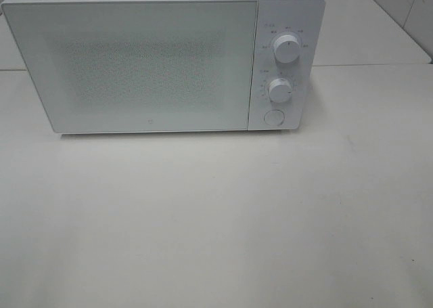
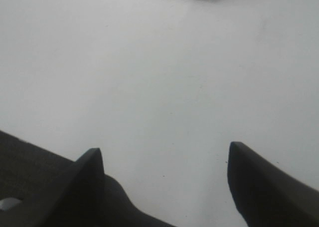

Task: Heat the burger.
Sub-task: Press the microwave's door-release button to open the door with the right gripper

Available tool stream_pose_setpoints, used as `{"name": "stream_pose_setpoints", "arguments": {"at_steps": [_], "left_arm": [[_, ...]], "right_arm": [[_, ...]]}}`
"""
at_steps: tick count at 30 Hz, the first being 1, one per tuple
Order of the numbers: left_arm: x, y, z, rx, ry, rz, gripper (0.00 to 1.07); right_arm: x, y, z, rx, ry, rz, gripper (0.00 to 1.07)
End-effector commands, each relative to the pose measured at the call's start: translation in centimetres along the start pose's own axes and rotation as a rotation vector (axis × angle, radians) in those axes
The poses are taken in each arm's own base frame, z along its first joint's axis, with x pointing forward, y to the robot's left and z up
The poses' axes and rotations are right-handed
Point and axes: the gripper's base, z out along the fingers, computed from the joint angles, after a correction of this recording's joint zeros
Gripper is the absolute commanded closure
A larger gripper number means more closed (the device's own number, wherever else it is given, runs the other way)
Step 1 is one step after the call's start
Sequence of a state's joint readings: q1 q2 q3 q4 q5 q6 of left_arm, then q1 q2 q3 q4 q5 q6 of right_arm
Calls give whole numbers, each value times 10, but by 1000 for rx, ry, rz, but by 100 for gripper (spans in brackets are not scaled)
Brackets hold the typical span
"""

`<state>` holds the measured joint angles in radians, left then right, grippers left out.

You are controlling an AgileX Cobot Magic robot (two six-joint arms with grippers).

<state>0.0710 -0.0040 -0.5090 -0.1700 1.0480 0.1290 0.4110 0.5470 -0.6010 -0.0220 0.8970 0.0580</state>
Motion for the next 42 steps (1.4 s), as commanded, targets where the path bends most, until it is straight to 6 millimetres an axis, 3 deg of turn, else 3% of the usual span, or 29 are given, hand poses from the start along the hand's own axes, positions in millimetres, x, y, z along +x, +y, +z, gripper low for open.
{"name": "stream_pose_setpoints", "arguments": {"at_steps": [1, 10, 24, 42], "left_arm": [[1, -1, -2, 4, -26, 2, 4], [1, -1, -2, 4, -26, 2, 4], [1, -1, -2, 4, -26, 2, 4], [1, -1, -2, 3, -25, 2, 4]], "right_arm": [[11, -7, -14, 61, -58, 64, 42], [37, -10, -47, 181, -253, 150, 42], [83, -8, -51, 245, -370, 149, 42], [84, -9, -51, 253, -375, 160, 42]]}}
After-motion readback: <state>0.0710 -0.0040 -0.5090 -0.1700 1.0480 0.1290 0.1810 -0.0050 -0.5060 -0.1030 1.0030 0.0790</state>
